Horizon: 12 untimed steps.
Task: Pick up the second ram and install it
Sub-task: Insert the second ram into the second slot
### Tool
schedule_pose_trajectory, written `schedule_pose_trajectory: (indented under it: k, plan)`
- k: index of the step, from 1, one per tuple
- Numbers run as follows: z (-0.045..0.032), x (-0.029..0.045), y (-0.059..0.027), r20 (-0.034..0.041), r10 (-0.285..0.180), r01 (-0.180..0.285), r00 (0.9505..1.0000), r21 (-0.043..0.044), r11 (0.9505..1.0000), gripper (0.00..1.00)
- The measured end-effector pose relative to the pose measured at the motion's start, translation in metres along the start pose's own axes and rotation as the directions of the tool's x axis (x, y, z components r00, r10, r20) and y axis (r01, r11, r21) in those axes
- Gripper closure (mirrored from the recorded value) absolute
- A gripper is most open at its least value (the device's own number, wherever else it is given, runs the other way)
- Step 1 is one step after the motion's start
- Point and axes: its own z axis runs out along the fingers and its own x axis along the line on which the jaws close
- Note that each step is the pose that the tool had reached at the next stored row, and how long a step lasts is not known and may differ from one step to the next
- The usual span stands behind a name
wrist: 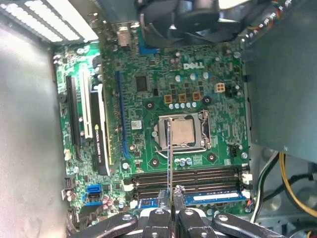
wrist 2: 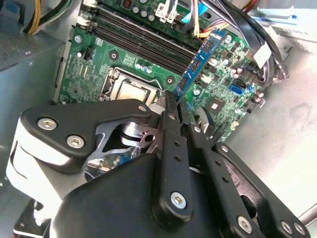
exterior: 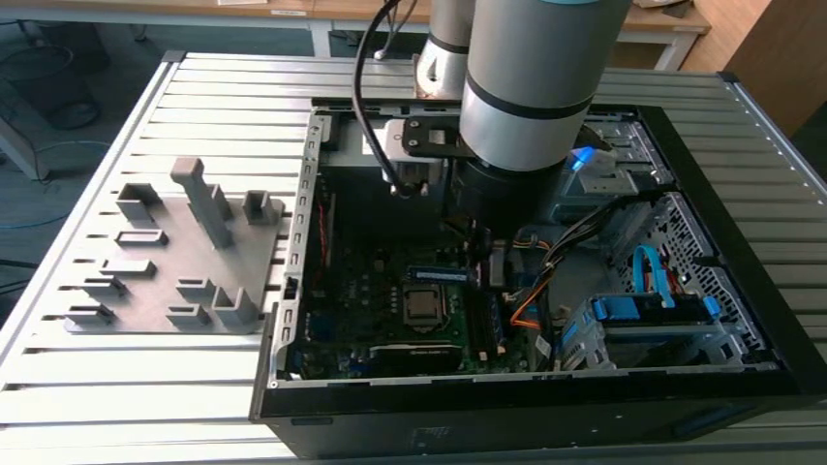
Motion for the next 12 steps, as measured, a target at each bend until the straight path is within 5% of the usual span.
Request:
schedule_pose_trajectory:
  k: [12]
  plan:
    - [0.0005, 0.0, 0.0, -0.0037, 0.146, -0.146, 0.9893, -0.0005, 0.9893, 0.86]
